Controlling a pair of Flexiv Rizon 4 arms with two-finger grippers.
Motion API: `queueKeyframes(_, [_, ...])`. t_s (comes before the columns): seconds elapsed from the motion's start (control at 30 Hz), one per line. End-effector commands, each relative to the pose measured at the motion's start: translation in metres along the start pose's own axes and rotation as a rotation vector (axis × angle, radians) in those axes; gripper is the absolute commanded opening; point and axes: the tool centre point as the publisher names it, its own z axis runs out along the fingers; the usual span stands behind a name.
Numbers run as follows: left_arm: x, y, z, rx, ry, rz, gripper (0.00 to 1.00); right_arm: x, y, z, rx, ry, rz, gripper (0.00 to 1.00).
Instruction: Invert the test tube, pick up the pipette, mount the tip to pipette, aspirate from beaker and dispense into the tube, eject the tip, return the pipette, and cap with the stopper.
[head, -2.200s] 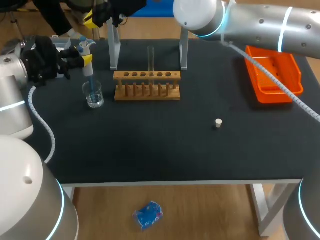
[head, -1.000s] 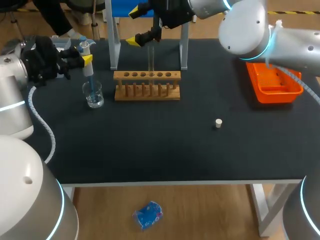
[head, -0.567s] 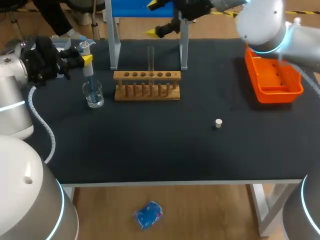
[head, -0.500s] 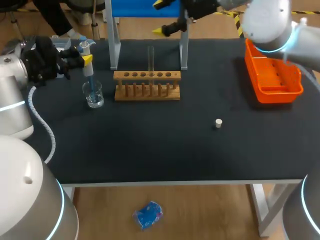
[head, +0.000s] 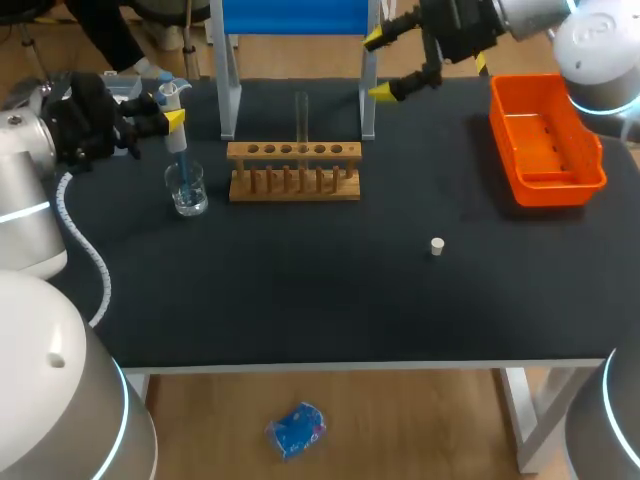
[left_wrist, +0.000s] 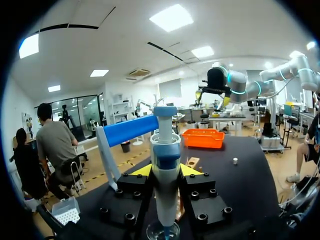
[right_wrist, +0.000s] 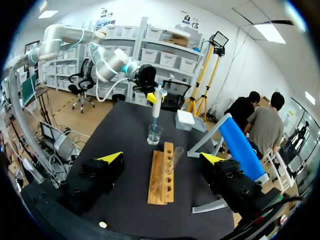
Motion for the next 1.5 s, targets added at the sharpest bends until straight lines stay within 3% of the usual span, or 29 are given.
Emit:
queueKeyframes(0.03, [0.0,-0.001,0.0,-0.002,0.0,0.0,0.0,0.001,-0.014,0.005,0.076,-0.007,-0.018,1.0])
queueKeyframes(0.47, [0.0,-0.001,0.0,-0.002,0.0,0.0,0.0,0.001,-0.014,0.005,0.076,-0.007,-0.018,1.0])
queueKeyframes(0.67, [0.0,-0.001,0.0,-0.002,0.0,0.0,0.0,-0.009,-0.013,0.024,-0.034,-0.016,0.017,1.0])
queueKeyframes(1.0, [0.0,-0.001,0.0,-0.002,0.0,0.0,0.0,-0.03,-0.025,0.031,-0.136,-0.017,-0.018,1.0])
queueKeyframes(1.17, [0.0,-0.001,0.0,-0.002,0.0,0.0,0.0,-0.042,-0.036,0.039,-0.148,-0.014,-0.006,1.0])
queueKeyframes(1.5, [0.0,-0.001,0.0,-0.002,0.0,0.0,0.0,-0.041,-0.044,0.058,-0.168,0.009,0.018,1.0])
